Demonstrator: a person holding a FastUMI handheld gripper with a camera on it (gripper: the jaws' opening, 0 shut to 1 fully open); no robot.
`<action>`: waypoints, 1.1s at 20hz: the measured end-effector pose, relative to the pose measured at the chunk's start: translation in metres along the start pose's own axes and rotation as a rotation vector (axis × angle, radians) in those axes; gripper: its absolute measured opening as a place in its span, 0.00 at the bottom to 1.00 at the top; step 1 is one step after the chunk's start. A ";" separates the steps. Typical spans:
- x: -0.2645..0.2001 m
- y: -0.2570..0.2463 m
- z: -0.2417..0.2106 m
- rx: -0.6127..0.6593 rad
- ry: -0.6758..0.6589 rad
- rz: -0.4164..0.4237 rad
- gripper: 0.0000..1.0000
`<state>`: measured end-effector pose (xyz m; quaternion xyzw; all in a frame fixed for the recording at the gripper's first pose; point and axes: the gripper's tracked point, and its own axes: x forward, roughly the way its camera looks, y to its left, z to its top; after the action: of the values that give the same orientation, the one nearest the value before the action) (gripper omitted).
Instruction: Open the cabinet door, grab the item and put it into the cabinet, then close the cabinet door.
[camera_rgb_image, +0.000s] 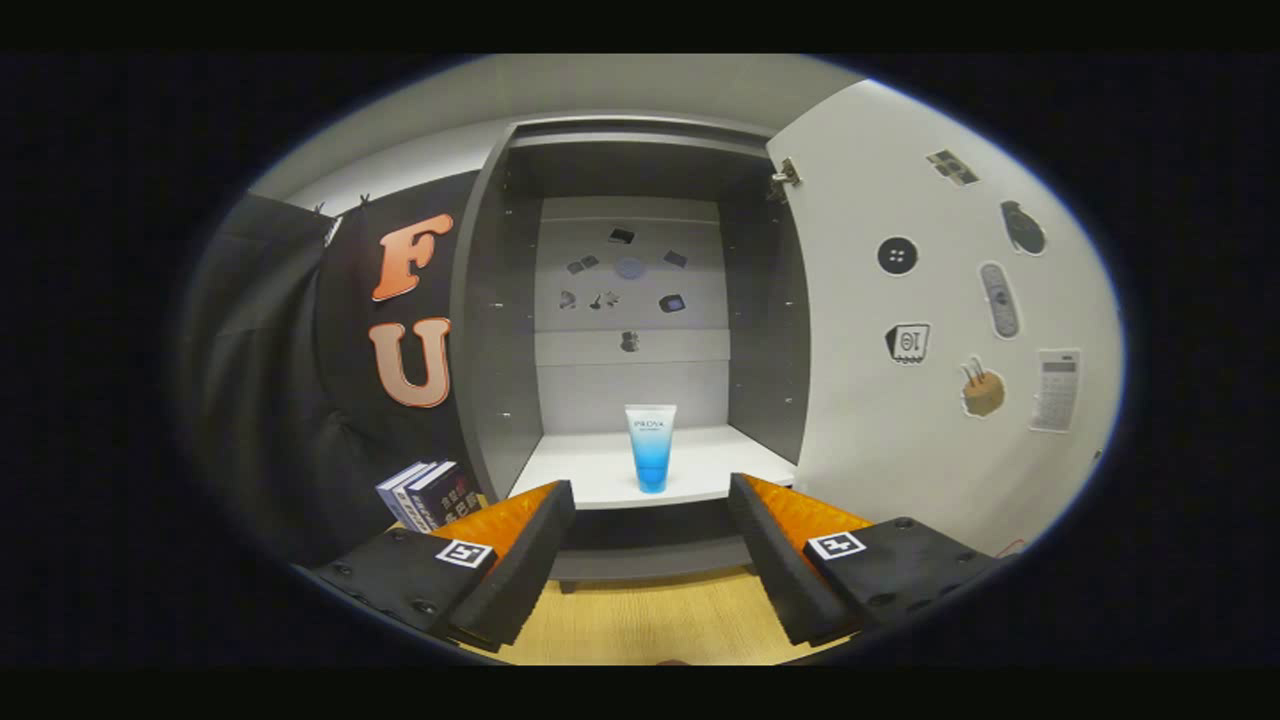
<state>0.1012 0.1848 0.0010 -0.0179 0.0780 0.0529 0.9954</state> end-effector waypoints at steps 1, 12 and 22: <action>-0.016 -0.003 -0.003 0.006 -0.005 -0.001 0.99; -0.162 -0.086 -0.041 0.052 -0.037 -0.061 0.99; -0.234 -0.217 -0.059 0.045 -0.066 -0.189 0.99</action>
<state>-0.1140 -0.0578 -0.0141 -0.0009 0.0442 -0.0424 0.9981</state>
